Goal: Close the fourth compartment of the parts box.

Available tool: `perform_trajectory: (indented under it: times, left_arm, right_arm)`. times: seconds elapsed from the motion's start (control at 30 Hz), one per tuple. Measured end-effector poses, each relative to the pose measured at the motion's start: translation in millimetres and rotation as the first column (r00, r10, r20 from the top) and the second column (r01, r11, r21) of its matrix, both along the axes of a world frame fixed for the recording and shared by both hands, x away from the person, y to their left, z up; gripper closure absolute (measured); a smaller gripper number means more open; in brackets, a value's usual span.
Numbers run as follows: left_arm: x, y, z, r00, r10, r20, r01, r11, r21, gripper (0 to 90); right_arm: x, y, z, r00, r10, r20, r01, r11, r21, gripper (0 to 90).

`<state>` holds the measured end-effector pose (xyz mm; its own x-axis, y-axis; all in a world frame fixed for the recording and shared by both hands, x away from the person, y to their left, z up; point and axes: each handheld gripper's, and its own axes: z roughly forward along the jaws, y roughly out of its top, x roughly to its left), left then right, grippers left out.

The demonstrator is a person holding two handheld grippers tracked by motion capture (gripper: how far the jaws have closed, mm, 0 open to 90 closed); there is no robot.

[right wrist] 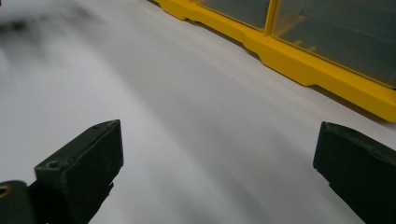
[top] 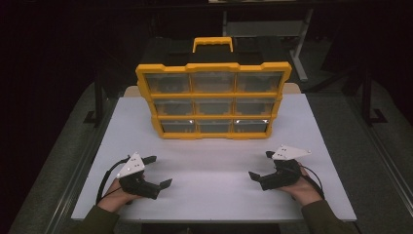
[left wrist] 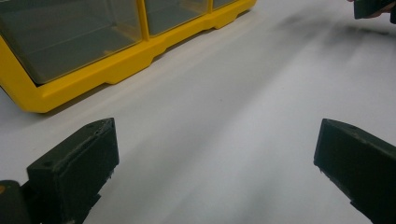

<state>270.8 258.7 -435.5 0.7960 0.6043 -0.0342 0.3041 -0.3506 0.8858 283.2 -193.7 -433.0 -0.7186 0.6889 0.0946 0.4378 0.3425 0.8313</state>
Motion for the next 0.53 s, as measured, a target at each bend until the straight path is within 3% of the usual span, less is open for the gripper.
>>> perform_trajectory:
  times: [0.53]
  left_arm:
    - [-0.2, -0.2, -0.2, 1.0, -0.007, 0.0, 0.007, 0.9999, 0.008, 0.0]
  right_arm:
    - [-0.8, 0.1, -3.8, 1.0, 0.005, -0.004, -0.005, 0.9998, -0.02, 1.1]
